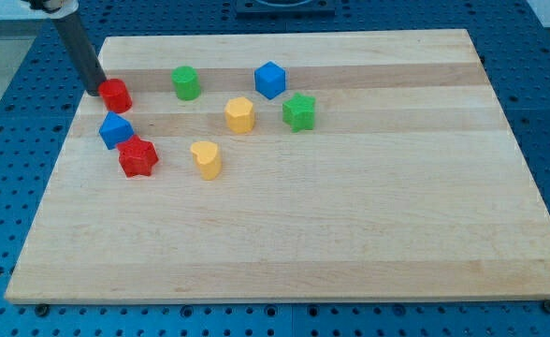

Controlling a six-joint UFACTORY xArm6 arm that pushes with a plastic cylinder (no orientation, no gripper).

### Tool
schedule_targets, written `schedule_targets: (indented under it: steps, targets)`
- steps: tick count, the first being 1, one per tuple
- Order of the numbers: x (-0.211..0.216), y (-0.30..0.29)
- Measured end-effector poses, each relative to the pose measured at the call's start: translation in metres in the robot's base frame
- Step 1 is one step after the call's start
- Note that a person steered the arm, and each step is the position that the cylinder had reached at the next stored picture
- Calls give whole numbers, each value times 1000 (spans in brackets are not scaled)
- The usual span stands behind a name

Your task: Nudge the green star up a bit

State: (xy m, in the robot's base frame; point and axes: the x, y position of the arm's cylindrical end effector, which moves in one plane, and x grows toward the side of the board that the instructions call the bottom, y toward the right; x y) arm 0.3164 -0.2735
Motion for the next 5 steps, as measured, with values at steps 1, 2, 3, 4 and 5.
schedule_targets:
  steps: [1,2,3,4,5]
  targets:
    - [1,16]
    - [1,23]
    - [-1,23]
    - [-44,37]
    - [-77,130]
